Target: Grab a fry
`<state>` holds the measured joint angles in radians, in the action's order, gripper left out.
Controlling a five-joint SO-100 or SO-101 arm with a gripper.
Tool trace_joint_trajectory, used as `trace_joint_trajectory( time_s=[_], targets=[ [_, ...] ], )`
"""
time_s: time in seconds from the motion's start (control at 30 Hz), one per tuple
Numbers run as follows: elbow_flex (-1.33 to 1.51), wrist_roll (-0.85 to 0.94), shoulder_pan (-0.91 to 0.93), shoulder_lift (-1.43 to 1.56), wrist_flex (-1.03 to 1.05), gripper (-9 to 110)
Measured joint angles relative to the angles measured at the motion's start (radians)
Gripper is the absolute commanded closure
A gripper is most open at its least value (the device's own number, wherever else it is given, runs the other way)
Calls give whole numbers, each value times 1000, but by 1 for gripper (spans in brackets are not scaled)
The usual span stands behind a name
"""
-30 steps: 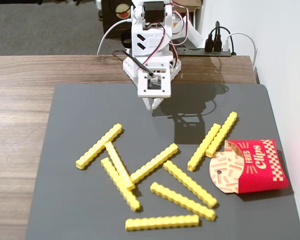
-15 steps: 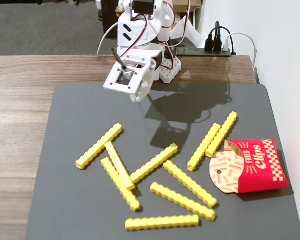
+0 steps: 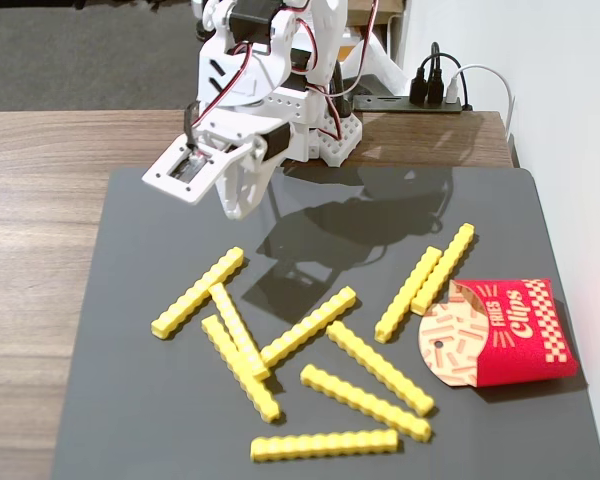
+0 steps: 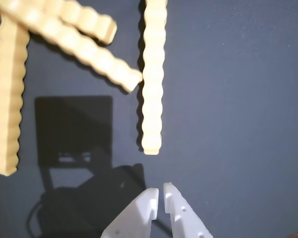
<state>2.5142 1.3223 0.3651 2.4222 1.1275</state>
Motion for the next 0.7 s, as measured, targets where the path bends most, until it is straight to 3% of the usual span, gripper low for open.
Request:
trace_joint_trajectory(
  time_s=[0.2, 0.4, 0.7],
  targets=[
    [-91, -35, 6, -140, -3, 94],
    [-130, 8, 12, -236, -12, 78],
    [-130, 74, 23, -333, -77, 78]
  ],
)
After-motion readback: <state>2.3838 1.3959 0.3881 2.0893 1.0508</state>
